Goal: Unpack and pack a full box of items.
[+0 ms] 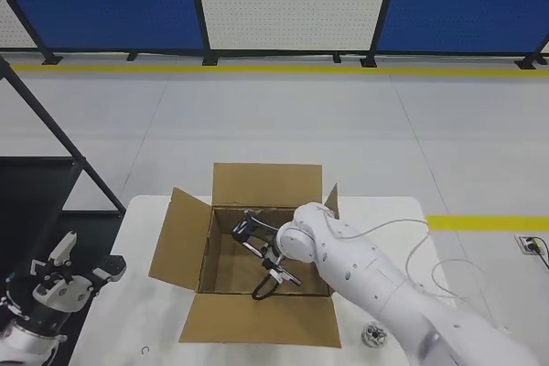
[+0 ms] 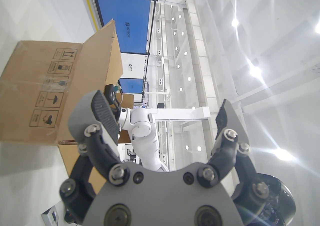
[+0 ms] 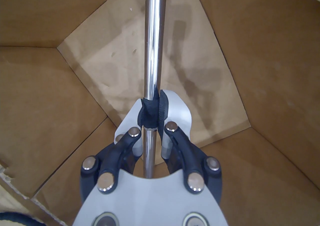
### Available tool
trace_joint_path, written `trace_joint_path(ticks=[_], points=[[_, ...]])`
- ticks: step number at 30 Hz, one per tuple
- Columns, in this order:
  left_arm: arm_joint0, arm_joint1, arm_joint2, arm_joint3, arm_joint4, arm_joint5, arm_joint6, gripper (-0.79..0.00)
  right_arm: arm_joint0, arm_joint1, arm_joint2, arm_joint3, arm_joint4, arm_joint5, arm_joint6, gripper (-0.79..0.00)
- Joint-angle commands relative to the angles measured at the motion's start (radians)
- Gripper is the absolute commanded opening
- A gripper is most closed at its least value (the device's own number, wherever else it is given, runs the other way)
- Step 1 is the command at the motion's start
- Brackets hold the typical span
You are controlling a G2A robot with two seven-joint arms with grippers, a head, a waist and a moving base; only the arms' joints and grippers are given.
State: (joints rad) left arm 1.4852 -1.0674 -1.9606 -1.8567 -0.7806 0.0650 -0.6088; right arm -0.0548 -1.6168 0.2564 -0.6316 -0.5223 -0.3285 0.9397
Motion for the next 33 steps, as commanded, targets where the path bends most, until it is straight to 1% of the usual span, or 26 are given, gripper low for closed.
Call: trace_joint_path(ticks=[1,4,5,6,7,8,9,10,12,15,17,20,23,24,25,26,27,29,30,32,33], points=[[0.001,0.000,0.000,0.000,-0.001,-0.001,0.001,0.000,0.001,-0.016,-0.005,0.032,-0.009,0.008,0.017,-0.785],[0.003,0.000,0.001,-0.001,0.000,-0.005,0.000,0.000,0.002,-0.041,-0.004,0.076,-0.004,0.008,0.029,-0.785],[0.003,0.000,0.001,-0.001,0.000,-0.005,0.000,0.000,0.003,-0.048,-0.002,0.091,-0.003,0.004,0.030,-0.680],[0.003,0.000,0.001,-0.001,0.000,-0.005,0.000,0.000,0.005,-0.056,-0.002,0.104,-0.002,0.000,0.029,-0.511],[0.003,0.000,0.000,-0.001,0.000,-0.005,0.000,0.000,0.007,-0.062,-0.001,0.116,-0.002,-0.005,0.029,-0.416],[0.003,0.000,0.000,-0.001,-0.001,-0.005,0.001,0.000,0.009,-0.069,0.000,0.127,-0.004,-0.009,0.028,-0.274],[0.003,0.000,-0.001,-0.001,-0.002,-0.005,0.001,0.000,0.011,-0.075,0.001,0.138,-0.005,-0.012,0.027,-0.219],[0.004,0.000,-0.001,-0.001,-0.002,-0.005,0.001,0.000,0.013,-0.081,0.002,0.148,-0.007,-0.016,0.026,-0.209],[0.004,0.000,-0.002,-0.001,-0.003,-0.006,0.001,0.000,0.017,-0.092,0.005,0.167,-0.010,-0.022,0.024,-0.163],[0.006,-0.001,-0.002,-0.001,-0.006,-0.007,0.000,0.000,0.023,-0.106,0.008,0.193,-0.016,-0.030,0.020,-0.197],[0.007,-0.001,-0.004,-0.001,-0.008,-0.010,0.000,0.000,0.026,-0.114,0.011,0.208,-0.021,-0.035,0.017,-0.246],[0.009,-0.001,-0.004,-0.001,-0.011,-0.011,-0.002,0.000,0.032,-0.124,0.016,0.226,-0.029,-0.036,0.012,-0.240],[0.010,-0.001,-0.004,-0.002,-0.009,-0.011,-0.004,0.000,0.046,-0.130,0.024,0.235,-0.038,-0.034,-0.005,-0.268],[0.010,-0.001,-0.003,-0.003,-0.008,-0.011,-0.005,0.000,0.051,-0.131,0.028,0.236,-0.039,-0.038,-0.011,-0.259],[0.011,-0.001,-0.002,-0.004,-0.006,-0.009,-0.005,0.000,0.057,-0.130,0.031,0.237,-0.042,-0.043,-0.013,-0.280],[0.011,-0.001,-0.002,-0.005,-0.005,-0.009,-0.005,0.000,0.062,-0.129,0.035,0.237,-0.045,-0.047,-0.008,-0.345],[0.010,-0.001,0.001,-0.006,-0.004,-0.008,-0.006,0.000,0.067,-0.128,0.039,0.235,-0.047,-0.050,-0.007,-0.354],[0.007,0.000,0.007,-0.004,0.003,-0.002,-0.006,0.000,0.074,-0.122,0.047,0.232,-0.052,-0.056,-0.008,-0.305],[0.005,0.000,0.010,-0.004,0.007,0.000,-0.007,0.000,0.076,-0.119,0.051,0.227,-0.056,-0.057,-0.009,-0.249],[0.001,0.000,0.017,-0.002,0.016,0.004,-0.008,0.000,0.078,-0.109,0.061,0.214,-0.060,-0.063,-0.014,-0.240],[-0.002,0.001,0.021,-0.001,0.020,0.005,-0.007,0.000,0.078,-0.103,0.067,0.205,-0.061,-0.069,-0.018,-0.203]])
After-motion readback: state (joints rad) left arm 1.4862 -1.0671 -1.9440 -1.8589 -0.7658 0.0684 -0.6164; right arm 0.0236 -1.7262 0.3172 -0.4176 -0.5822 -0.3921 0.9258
